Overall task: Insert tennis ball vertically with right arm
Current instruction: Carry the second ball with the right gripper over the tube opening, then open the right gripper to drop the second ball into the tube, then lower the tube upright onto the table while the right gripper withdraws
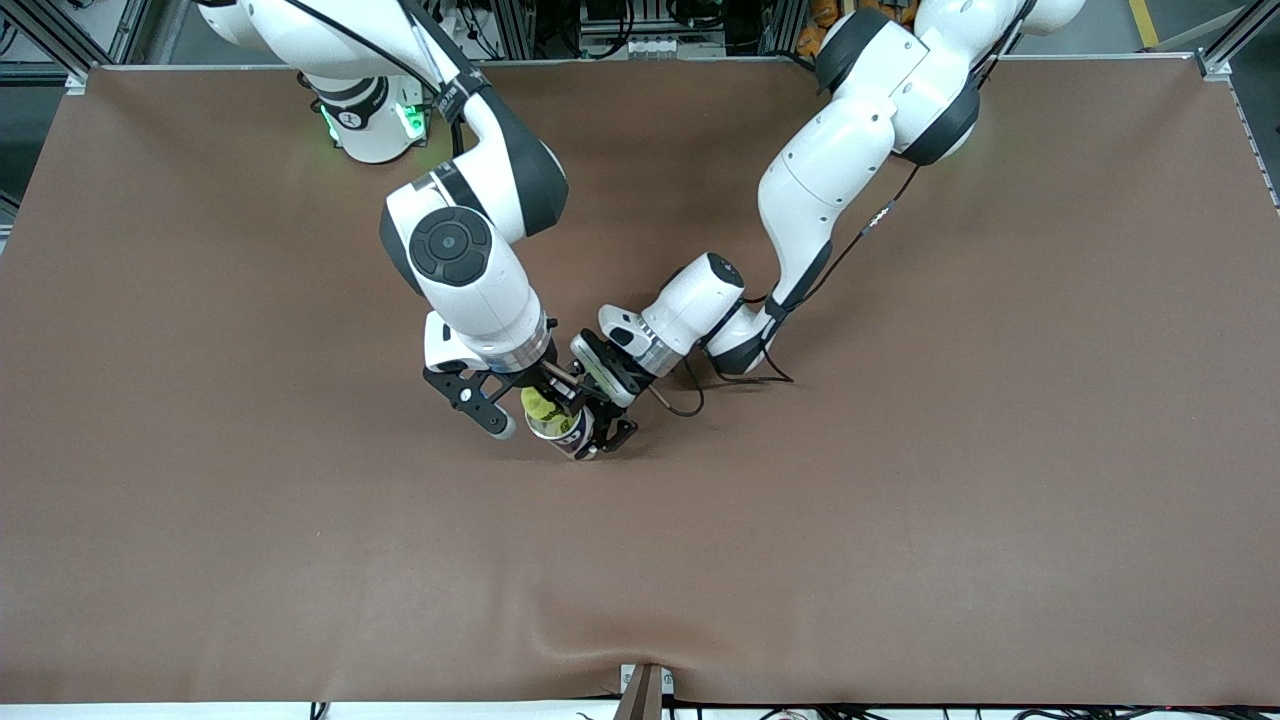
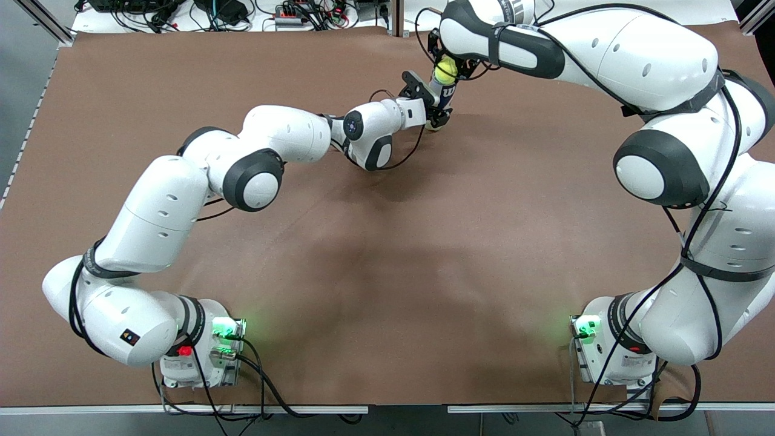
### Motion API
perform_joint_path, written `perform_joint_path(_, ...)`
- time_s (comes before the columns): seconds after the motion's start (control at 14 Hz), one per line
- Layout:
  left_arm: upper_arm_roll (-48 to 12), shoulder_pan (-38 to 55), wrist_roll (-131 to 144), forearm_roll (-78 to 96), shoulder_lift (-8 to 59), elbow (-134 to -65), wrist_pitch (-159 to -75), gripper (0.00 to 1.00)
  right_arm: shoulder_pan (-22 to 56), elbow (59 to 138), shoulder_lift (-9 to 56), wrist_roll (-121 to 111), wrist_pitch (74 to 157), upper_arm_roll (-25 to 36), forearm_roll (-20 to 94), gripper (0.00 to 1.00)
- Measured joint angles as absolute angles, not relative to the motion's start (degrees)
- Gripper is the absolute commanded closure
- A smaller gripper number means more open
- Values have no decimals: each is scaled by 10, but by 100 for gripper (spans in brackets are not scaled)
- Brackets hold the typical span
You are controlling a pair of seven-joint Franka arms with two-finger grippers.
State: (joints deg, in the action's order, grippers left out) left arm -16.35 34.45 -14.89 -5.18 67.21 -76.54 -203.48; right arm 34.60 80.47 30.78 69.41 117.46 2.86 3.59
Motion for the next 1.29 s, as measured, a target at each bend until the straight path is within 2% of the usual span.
perform_joint_path(0.57, -163, 343, -149, -52, 672, -765, -2035, 19, 346, 802, 316, 694, 1191, 30, 36, 100)
perform_joint_path(0.64, -163, 342, -149, -52, 672, -765, -2035, 18, 346, 801, 318, 695, 1191, 30, 36, 79)
perform_joint_path(0.72, -163, 341, -149, -52, 672, -765, -2035, 17, 346, 800, 318, 695, 1192, 31, 36, 21)
perform_joint_path(0.79, -163, 341, -149, -52, 672, -765, -2035, 17, 346, 800, 319, 695, 1193, 31, 36, 3)
perform_joint_path(0.86, -163, 340, -149, -52, 672, -765, -2035, 17, 346, 800, 320, 695, 1193, 31, 36, 0)
perform_joint_path(1.29, -162, 338, -149, -52, 672, -765, -2035, 16, 346, 799, 323, 696, 1202, 31, 36, 0)
